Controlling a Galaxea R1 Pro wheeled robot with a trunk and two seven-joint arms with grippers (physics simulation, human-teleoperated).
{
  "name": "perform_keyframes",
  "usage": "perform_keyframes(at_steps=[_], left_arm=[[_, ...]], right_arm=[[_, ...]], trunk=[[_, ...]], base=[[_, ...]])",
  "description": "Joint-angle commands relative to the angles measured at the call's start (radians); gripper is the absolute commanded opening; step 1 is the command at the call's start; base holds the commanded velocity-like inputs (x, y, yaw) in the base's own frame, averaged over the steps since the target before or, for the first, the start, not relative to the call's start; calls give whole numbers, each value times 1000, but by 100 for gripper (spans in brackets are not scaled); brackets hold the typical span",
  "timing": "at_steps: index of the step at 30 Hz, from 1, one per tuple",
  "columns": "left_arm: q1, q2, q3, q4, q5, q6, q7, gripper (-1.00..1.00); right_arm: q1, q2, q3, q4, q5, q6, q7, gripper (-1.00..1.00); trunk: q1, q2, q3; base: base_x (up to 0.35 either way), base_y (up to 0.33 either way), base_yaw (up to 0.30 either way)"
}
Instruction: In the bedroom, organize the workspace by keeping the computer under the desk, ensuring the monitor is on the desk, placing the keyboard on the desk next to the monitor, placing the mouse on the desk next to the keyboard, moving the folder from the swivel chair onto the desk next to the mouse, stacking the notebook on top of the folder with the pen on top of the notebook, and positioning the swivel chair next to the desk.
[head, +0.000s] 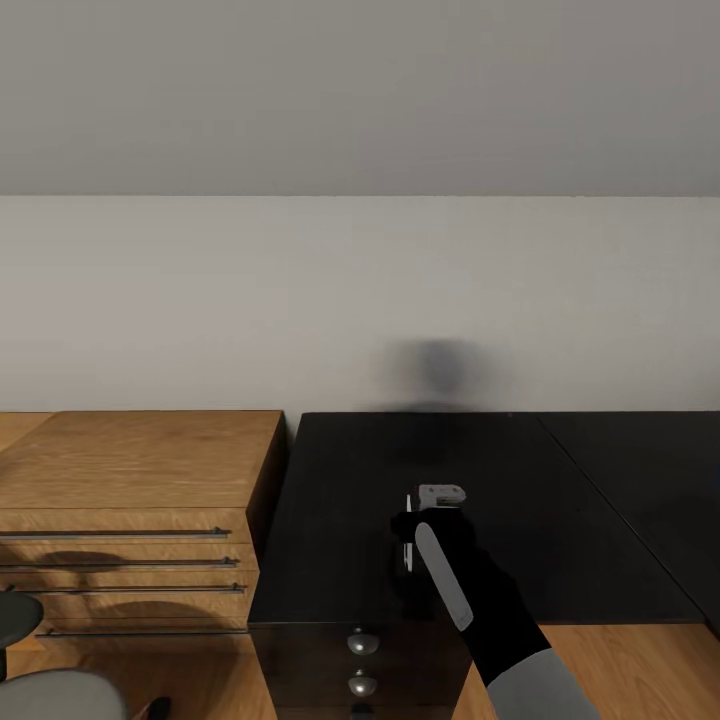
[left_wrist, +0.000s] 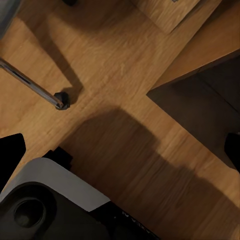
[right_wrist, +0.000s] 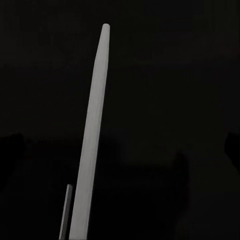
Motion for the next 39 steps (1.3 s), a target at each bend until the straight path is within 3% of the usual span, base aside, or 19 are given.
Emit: perform_keyframes(at_steps=[1, 20, 29, 39], left_arm=[[0, 1, -1, -2, 2, 4, 5, 100], [0, 1, -1, -2, 2, 4, 5, 100], [-4, 9, -19, -4, -1, 9, 6, 100], [-5, 10, -20, -2, -1, 10, 5, 100]], right_arm=[[-1, 0, 1, -1, -10, 2, -10, 100], [-1, 0, 1, -1, -10, 2, -10, 100], [-2, -1, 34, -10, 27, -36, -11, 100], [-1, -2, -1, -21, 29, -41, -11, 100]], trunk=[[0, -1, -1], [0, -1, -1], [0, -1, -1], [0, -1, -1]], base=[[0, 0, 0], [0, 0, 0], [0, 0, 0], [-17, 0, 0]])
